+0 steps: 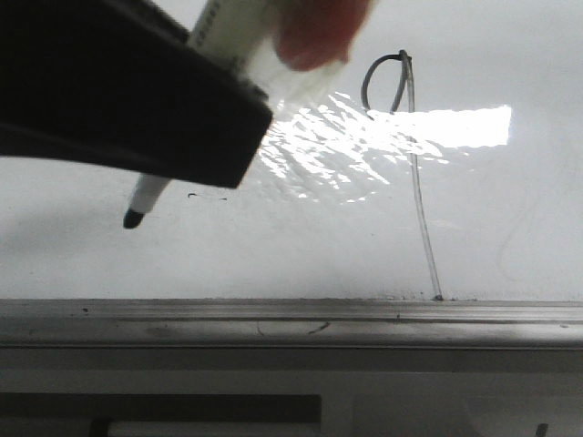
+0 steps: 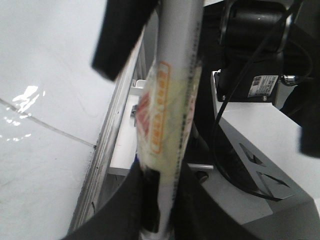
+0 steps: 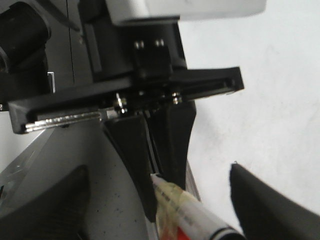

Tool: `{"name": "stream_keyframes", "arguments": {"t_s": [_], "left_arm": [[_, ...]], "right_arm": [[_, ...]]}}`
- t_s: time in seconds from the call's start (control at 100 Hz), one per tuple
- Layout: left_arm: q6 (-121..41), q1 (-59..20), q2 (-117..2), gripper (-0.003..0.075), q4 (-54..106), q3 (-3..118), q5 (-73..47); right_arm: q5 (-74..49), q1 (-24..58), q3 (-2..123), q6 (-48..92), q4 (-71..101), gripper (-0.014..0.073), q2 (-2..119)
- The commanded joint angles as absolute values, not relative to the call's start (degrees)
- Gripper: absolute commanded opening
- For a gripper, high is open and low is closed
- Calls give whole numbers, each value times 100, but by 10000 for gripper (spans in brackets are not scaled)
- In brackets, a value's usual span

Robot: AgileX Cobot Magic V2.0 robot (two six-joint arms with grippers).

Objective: Write number 9 on whiteboard

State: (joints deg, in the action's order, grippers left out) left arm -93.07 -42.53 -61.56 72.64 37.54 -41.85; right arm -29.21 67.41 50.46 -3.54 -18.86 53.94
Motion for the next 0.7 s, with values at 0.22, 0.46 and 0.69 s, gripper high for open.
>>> {"name": "stream_keyframes", "arguments": {"t_s": [0.22,0.46,0.69], "left_arm": [[-9218,-4259,-6099,-20,7619,3526,-4147],[-8626,-4259,-6099,-20,7878,3526,-3517],[-6962,-4650,-6125,-21,8694,3553,-236]], "right_arm": [[-2541,6751,5869,-306,-2391,379,4607],[-2964,6751,5859,-346,-2390,-52,4139],[-3159,6751,5859,-528,-2457,-52,3919]]}}
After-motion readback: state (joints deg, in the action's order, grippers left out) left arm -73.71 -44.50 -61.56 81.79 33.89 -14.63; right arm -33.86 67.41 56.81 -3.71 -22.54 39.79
